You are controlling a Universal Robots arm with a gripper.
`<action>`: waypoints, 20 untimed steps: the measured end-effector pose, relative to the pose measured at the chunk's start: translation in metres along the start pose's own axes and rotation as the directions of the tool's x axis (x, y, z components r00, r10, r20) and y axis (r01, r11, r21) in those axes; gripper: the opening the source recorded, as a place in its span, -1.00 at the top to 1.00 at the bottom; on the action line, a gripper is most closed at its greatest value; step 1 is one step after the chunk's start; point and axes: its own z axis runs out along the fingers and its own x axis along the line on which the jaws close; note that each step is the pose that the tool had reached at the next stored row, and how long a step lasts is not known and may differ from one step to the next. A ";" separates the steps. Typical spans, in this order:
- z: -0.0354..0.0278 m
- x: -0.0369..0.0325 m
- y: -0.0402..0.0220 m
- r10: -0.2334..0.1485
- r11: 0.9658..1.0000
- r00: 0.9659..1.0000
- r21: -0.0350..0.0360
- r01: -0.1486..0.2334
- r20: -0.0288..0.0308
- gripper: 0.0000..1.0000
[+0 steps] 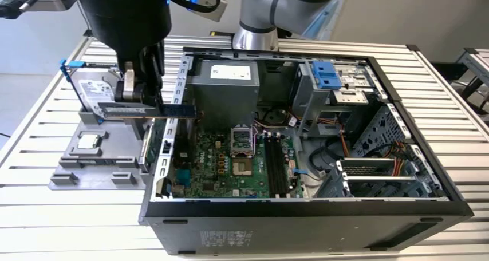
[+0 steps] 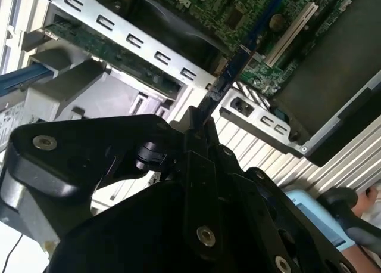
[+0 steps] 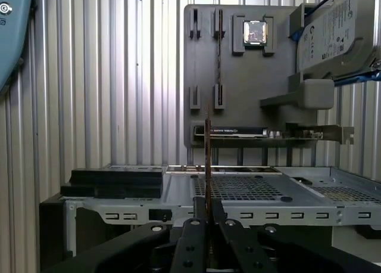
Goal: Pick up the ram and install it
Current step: 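Pick up the ram and move it above insertion slot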
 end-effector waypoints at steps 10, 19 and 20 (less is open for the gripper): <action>-0.0003 -0.0002 -0.0189 0.000 1.000 1.000 -0.002 0.000 0.000 1.00; -0.0006 -0.0004 -0.0351 0.000 1.000 1.000 -0.003 0.000 0.000 1.00; -0.0006 -0.0004 -0.0368 0.000 1.000 1.000 -0.003 0.000 0.000 1.00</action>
